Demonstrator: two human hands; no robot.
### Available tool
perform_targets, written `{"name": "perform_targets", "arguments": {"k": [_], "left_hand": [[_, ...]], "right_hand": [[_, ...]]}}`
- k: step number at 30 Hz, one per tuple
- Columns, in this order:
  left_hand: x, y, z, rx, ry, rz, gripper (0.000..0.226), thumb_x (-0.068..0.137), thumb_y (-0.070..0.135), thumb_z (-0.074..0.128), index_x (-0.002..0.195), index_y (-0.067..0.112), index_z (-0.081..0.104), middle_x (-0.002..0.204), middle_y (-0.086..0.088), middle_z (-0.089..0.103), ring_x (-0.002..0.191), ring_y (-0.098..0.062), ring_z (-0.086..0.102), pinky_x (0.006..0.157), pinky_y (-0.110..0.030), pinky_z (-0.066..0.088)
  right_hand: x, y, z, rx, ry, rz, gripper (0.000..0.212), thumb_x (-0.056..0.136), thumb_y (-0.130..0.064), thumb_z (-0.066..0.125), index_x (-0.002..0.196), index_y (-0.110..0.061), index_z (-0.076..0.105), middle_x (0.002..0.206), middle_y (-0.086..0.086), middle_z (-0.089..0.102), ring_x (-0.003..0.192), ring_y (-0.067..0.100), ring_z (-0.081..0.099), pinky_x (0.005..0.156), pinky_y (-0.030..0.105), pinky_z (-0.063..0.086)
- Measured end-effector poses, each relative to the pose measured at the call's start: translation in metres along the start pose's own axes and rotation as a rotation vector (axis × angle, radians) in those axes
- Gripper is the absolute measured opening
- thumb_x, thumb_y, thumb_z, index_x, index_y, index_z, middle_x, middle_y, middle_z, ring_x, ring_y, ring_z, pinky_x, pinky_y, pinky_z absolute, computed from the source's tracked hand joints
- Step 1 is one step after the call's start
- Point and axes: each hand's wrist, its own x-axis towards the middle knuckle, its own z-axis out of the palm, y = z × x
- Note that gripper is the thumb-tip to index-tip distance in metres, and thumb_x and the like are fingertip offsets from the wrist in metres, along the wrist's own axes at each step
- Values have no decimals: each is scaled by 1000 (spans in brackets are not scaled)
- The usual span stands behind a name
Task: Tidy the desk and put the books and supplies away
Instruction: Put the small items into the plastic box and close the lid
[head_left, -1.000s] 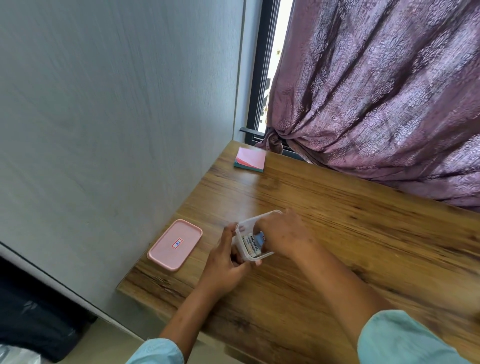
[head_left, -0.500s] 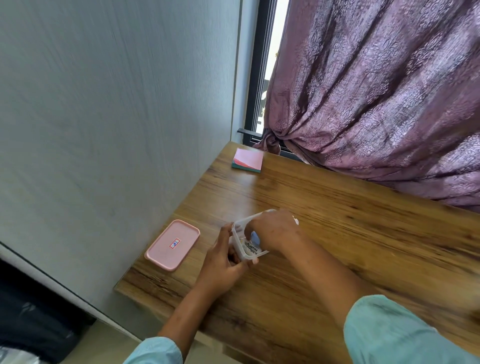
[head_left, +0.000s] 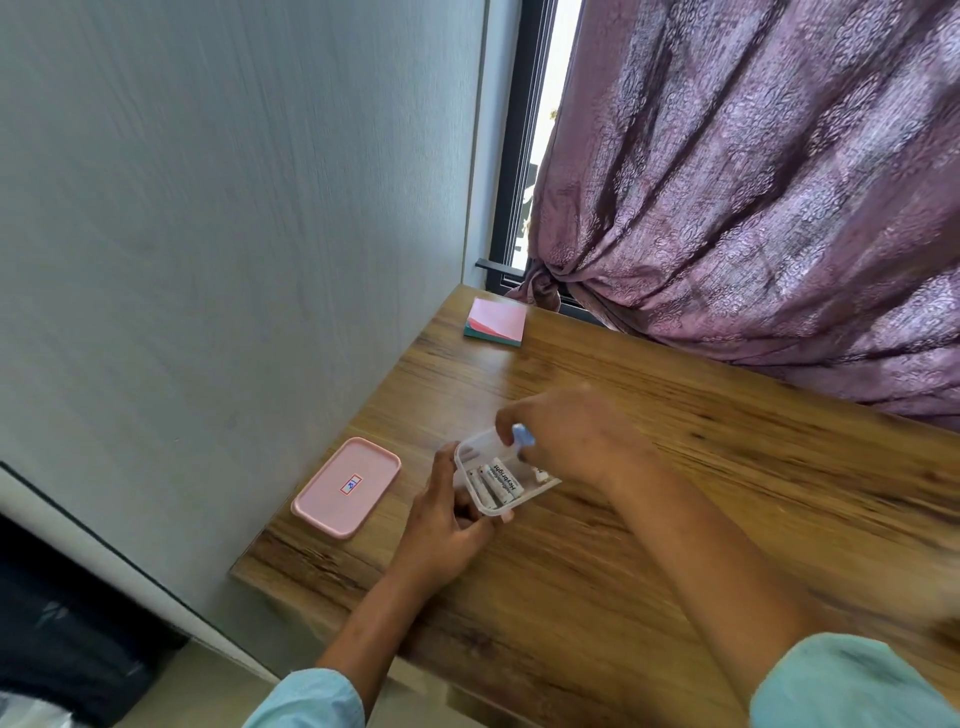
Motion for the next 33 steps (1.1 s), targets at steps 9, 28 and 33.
{"name": "perform_targets", "arguments": {"k": [9, 28, 33], "left_hand": [[-1, 1, 0, -53, 31, -41, 68, 77, 27, 77, 125, 39, 31, 113, 13, 60, 96, 0, 64, 72, -29, 59], [0, 0, 4, -15, 60, -3, 67, 77, 17, 76, 124, 29, 30, 104, 7, 65, 89, -1, 67, 69, -27, 59], [2, -3, 5, 30, 61, 1, 68, 73, 34, 75, 124, 35, 29, 109, 4, 63, 90, -6, 67, 67, -29, 59]], "right_hand": [[-7, 2, -15, 118, 28, 29, 27, 90, -30, 55, 109, -49, 59, 111, -1, 58, 89, 19, 59, 57, 26, 34], [14, -25, 13, -307, -95, 42, 23, 89, -13, 57, 111, -15, 65, 107, 4, 65, 93, 23, 65, 65, 28, 44], [17, -20, 26, -323, -90, 84, 21, 91, -12, 56, 111, -12, 63, 106, 6, 62, 94, 24, 65, 61, 30, 39]]}}
